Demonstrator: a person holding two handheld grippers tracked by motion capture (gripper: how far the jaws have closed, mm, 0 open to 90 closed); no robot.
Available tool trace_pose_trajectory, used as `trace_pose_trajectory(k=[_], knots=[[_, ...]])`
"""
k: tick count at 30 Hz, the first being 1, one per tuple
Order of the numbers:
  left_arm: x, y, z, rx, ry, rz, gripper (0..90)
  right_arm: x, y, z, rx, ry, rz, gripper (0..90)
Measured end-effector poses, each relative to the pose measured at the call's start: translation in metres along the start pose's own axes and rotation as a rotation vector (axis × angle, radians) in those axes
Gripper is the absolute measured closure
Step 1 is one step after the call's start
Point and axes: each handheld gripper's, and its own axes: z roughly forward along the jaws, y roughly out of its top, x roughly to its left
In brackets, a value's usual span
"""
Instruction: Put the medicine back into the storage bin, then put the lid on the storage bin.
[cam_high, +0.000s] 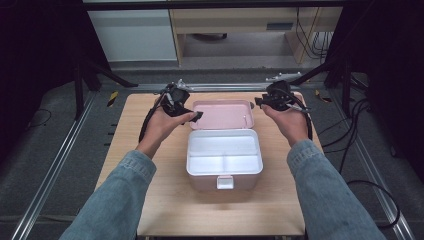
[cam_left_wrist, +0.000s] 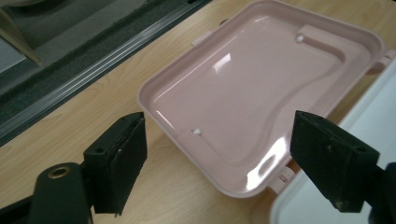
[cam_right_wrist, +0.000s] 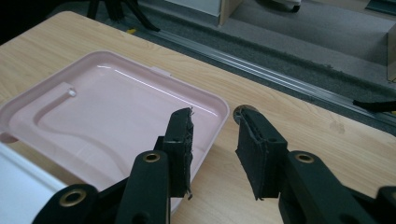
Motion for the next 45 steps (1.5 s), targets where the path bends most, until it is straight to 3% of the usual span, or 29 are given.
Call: trace_pose_trajectory(k=[9, 16, 26, 30, 39, 45], knots=[[0.025, -0.006, 0.009, -0.027, 0.065, -0.091, 25.0, -0.006, 0.007, 0.03, 0.029, -0.014, 0.013, 61.1], [0.035, -0.008, 0.022, -0.04, 0.093, -0.148, 30.1, -0.011, 0.006, 0.051, 0.057, -0.015, 0.033, 59.5], [0.041, -0.005, 0.034, -0.05, 0.106, -0.161, 34.0, -0.017, 0.002, 0.072, 0.085, -0.029, 0.072, 60.4], [0.042, -0.006, 0.04, -0.047, 0.124, -0.159, 34.0, -0.018, 0.001, 0.075, 0.093, -0.035, 0.075, 59.2], [0.044, -0.01, 0.047, -0.044, 0.114, -0.177, 37.0, -0.02, -0.001, 0.082, 0.113, -0.047, 0.106, 60.5], [0.046, -0.014, 0.057, 0.0, 0.114, -0.191, 39.6, -0.023, -0.004, 0.089, 0.137, -0.052, 0.124, 60.2]])
